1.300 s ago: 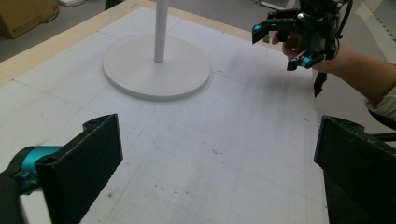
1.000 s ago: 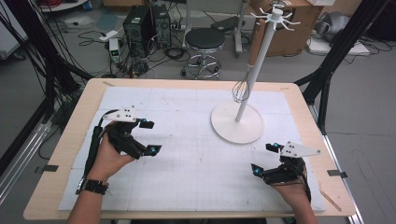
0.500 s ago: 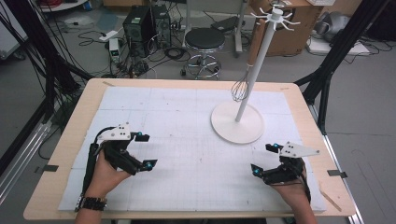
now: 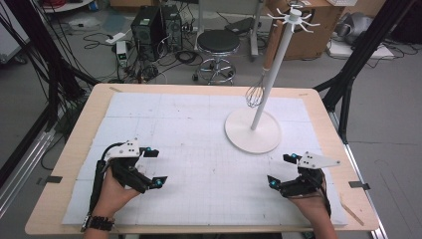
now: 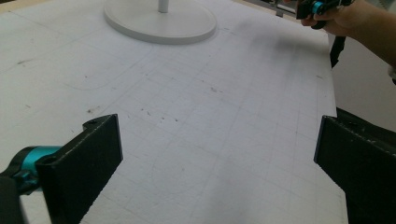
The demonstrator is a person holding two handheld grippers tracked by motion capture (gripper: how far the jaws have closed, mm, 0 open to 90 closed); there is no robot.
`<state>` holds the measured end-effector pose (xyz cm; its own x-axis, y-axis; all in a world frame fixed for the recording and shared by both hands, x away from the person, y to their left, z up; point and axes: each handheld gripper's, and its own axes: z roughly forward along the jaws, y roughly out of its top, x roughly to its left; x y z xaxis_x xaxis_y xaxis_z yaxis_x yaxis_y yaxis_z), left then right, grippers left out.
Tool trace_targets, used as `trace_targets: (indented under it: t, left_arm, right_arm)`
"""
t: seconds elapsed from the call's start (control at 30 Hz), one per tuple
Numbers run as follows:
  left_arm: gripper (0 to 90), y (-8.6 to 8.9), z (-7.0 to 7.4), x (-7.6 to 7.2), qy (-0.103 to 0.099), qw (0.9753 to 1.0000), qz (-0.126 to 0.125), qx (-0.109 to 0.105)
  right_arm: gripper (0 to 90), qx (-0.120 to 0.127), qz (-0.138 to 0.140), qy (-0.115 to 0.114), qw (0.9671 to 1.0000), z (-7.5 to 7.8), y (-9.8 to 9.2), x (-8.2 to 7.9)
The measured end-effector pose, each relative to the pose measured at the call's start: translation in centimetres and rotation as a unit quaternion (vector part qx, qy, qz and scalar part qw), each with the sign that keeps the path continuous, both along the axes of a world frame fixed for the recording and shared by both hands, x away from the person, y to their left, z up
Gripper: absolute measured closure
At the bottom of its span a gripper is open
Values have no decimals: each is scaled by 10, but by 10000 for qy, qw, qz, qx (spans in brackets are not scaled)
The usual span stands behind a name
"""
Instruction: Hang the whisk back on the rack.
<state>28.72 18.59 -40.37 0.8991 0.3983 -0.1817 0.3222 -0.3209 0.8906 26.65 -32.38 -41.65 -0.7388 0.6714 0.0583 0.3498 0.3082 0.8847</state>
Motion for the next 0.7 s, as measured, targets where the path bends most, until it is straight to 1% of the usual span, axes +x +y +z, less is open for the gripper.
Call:
trace_targets:
  t: [0.13,0.3,0.43,0.5,0.53,0.7]
  left_arm:
    - [16,-2,-2,0,24,10000,13,26]
    - [16,-2,-4,0,38,10000,12,18]
    - [16,-2,-6,0,45,10000,31,55]
    - [16,-2,-7,0,56,10000,50,54]
    - [16,-2,-7,0,58,10000,51,59]
    - [16,-1,-9,0,65,9999,81,83]
  right_arm:
    - [2,-3,-7,8,10000,-1,0,0]
    - [2,-3,-7,12,10000,-2,-1,0]
    - [2,1,-9,44,10000,-2,-1,-1]
    - [2,-23,7,20,10000,-2,0,0]
    - [2,-23,4,52,10000,-2,0,-1]
    - [2,-37,21,25,10000,-3,1,0]
